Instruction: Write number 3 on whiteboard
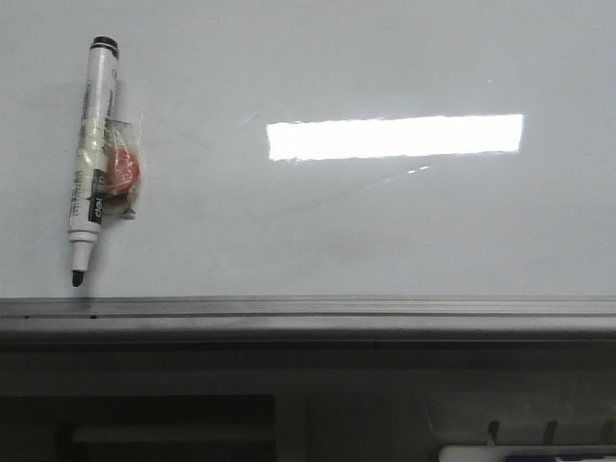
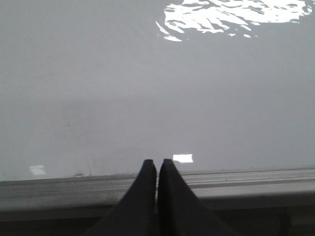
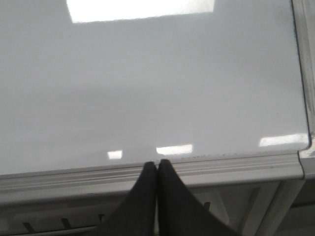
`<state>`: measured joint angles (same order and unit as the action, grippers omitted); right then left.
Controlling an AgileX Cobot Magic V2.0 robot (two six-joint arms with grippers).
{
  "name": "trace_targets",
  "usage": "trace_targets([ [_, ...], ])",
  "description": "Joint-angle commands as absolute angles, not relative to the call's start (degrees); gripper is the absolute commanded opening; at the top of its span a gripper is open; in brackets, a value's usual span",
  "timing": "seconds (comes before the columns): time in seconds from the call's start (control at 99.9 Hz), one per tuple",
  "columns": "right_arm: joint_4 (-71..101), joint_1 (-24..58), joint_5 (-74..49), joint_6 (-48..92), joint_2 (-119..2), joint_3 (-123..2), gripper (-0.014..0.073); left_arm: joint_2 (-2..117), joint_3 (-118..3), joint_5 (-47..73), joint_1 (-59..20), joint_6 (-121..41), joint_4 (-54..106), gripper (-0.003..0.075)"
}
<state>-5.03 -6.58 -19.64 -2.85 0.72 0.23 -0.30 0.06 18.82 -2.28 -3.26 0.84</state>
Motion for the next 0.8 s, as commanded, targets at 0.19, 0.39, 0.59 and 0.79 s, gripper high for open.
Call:
trace_targets([
  [0.19,-5.3,-6.9,0.0,-2.7,1.5,2.1,-0.0041,-1.7,0.7,6.0,-2.5,-2.8,3.9,-0.0021],
  [0.39,-5.4,-6.9,6.9,-2.7,1.5,2.1,-0.0041,-1.7,0.7,2.7,-2.5,-3.0,1.7,-0.0021],
  [0.59,-5.4,-6.9,0.0,-2.7,1.4,2.0,-0.0041,-1.7,0.7,-2.9,-2.4,-2.4,3.7,-0.0021],
  [0.79,-2.2,-6.6,-4.7,-2.7,-3.1,-2.1,-0.0041,-0.8,-2.5,-1.7,-2.3,-2.4,11.3,-0.0021],
])
